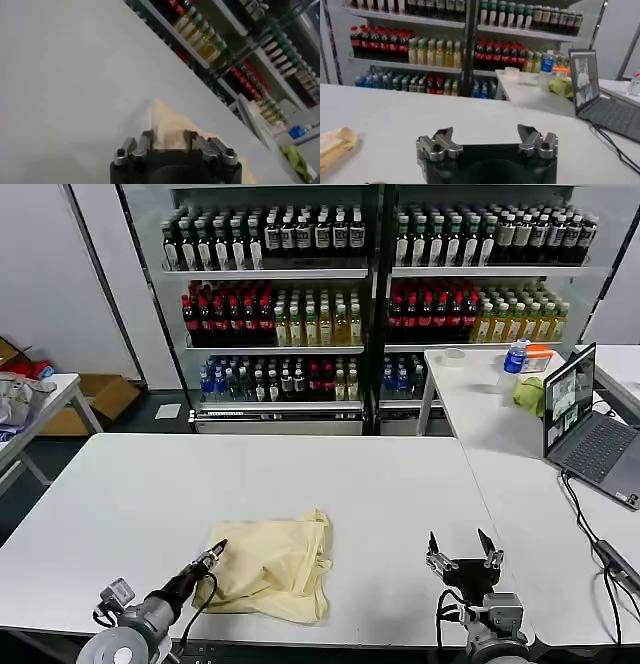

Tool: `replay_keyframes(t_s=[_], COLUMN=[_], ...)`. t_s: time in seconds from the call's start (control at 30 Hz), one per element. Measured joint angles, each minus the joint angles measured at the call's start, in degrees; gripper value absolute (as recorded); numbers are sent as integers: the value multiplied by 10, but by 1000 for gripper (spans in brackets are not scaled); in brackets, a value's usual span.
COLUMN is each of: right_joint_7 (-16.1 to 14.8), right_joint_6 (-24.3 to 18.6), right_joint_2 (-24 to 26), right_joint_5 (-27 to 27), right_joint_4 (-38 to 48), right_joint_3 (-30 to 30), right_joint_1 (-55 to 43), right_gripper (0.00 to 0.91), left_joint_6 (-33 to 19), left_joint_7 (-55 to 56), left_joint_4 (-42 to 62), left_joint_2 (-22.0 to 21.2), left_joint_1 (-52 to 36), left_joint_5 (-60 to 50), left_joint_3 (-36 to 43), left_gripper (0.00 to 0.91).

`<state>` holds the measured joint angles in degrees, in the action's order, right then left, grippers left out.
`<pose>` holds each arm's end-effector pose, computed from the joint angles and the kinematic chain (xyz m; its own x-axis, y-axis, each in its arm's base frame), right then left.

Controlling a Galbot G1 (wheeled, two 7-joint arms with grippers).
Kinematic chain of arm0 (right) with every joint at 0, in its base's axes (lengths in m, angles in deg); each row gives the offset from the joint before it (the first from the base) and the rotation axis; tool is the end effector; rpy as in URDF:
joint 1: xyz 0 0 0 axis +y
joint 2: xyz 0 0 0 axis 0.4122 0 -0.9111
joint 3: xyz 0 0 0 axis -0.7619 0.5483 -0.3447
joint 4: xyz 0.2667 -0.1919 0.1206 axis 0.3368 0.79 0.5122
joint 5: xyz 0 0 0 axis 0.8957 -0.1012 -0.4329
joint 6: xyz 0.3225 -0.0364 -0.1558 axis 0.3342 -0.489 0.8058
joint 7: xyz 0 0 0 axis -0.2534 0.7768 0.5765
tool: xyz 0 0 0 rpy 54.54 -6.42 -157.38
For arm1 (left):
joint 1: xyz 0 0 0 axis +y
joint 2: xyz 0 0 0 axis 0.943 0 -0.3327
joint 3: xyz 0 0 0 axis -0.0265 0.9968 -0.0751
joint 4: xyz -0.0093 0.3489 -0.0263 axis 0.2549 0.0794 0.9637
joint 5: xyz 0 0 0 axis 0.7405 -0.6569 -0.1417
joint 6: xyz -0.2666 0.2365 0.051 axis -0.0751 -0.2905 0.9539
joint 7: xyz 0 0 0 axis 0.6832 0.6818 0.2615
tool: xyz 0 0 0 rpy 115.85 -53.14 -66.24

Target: Fold and organize the clothes.

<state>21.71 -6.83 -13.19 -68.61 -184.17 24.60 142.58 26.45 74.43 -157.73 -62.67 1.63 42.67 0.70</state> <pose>0.1845 -0.0157 -0.2346 -0.9563 0.0769 0.2821 0.0407 0.9904 -0.1322 0.2430 0.1106 -0.3122 -0.8627 0.2654 0.4305 -0.1242 0.7140 -0.6890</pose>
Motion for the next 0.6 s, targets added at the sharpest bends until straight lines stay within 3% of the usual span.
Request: replay_keyframes(t_s=[0.6], right_joint_7=[-1], right_joint_6=[1], right_joint_2=[3], right_joint_5=[4], right_joint_4=[0], right_joint_3=[-1], right_joint_1=[-2], right_gripper=[907], left_joint_6=[-8], left_joint_7=[3], left_joint_4=[-9], left_joint_2=[-54], left_joint_1=[1], left_joint_5=[41], left_joint_3=[-29], left_gripper=[20])
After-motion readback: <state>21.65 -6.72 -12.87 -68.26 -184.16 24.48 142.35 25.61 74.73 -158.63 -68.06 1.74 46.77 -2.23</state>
